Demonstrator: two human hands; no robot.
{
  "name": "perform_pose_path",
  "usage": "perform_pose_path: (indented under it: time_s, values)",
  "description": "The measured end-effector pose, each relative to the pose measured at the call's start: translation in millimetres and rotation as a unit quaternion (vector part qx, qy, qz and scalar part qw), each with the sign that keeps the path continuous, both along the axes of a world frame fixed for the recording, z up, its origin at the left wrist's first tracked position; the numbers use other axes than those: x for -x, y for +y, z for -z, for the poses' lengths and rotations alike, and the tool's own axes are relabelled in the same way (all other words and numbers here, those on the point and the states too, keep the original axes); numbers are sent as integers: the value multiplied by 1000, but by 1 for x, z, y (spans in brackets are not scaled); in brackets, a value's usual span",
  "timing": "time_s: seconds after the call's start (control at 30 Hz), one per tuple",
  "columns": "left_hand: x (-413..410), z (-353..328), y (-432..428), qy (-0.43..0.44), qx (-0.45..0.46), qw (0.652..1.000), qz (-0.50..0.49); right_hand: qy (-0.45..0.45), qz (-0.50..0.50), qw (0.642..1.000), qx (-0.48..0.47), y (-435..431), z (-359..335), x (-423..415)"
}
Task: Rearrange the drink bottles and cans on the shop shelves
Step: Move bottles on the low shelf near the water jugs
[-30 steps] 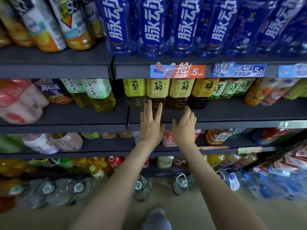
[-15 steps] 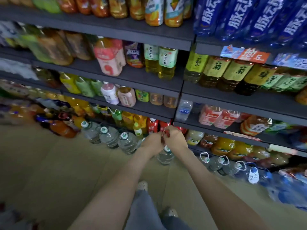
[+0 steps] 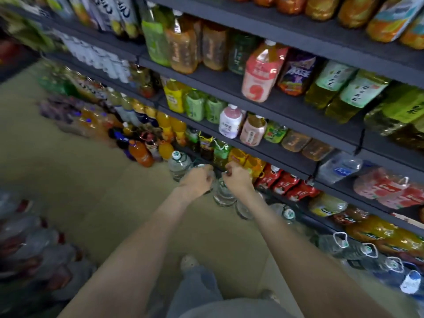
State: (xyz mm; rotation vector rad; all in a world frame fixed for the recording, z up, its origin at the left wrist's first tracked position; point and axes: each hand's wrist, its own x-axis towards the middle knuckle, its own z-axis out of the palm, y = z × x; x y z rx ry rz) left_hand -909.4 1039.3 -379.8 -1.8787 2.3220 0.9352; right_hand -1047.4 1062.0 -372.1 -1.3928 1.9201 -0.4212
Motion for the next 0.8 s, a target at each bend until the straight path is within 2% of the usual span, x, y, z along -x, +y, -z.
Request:
perform_pose_path:
  time_s: [0.2,0.57,0.8]
  values:
    - [-63,10,-64,14,9,1000,-17,-22,113,993,8,-55,13,-56]
    - [-58,23,-175,42,-4,999,7,-58,272,960,-32,-162,64,-52]
    - [-88,40,-255,13,-53,998,-13,-41,220,972,-72,-246,71,-88]
